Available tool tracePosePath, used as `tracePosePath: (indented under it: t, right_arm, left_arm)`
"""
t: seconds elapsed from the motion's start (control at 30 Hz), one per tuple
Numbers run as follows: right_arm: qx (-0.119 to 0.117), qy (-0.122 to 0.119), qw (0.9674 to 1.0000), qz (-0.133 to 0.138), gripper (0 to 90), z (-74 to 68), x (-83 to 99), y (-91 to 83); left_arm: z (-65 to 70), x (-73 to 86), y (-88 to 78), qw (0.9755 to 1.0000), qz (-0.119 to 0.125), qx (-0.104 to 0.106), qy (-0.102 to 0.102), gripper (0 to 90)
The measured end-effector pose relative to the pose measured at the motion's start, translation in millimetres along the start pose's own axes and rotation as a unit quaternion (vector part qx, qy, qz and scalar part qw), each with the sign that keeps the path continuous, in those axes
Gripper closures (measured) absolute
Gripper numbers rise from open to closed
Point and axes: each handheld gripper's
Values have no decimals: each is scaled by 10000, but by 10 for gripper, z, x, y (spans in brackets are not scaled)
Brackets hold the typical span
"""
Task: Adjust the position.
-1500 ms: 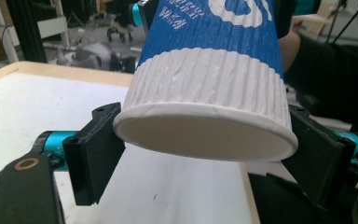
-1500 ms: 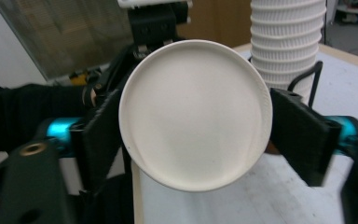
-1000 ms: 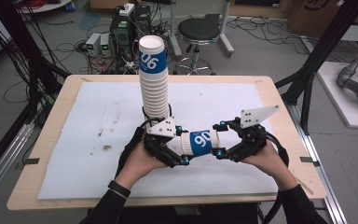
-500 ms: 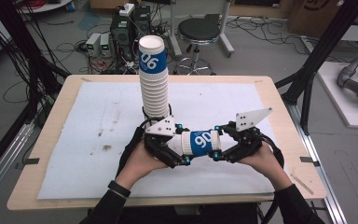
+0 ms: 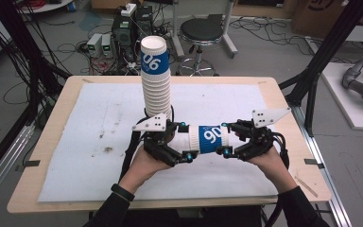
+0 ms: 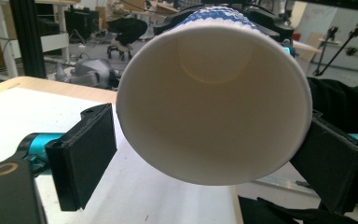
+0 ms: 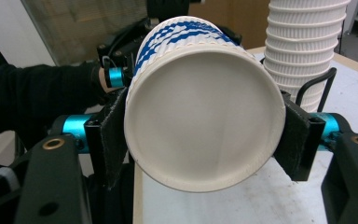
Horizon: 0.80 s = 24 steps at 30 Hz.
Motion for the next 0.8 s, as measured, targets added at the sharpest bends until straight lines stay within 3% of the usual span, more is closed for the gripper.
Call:
tracePosePath:
  t: [0.1, 0.4, 0.6, 0.7, 0.8]
  right_arm:
    - [-4, 6, 10000, -20, 295, 3, 14, 13]
    - [-53, 33, 10000, -50, 298, 5, 35, 56]
    - [56, -47, 9997, -251, 291, -9, 41, 90]
    - [232, -37, 9990, -376, 214, -6, 41, 96]
    - [387, -47, 9980, -505, 201, -4, 24, 77]
  left_arm:
    - [-5, 5, 11, 9998, 172, 112, -52, 113]
    - [-19, -21, -50, 9997, 221, 136, 6, 183]
    - [-17, -61, -72, 9998, -34, 143, 127, 192]
    - [-8, -90, -74, 9991, -338, 77, 263, 193]
    - [-6, -108, -76, 9977, -567, 64, 353, 193]
Point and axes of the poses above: each handheld gripper's, and its own axes: y roughly forward along the jaws, x roughly out of its underside, z roughly to its right, and after that the axes turned 12 degrees about y, right-handed
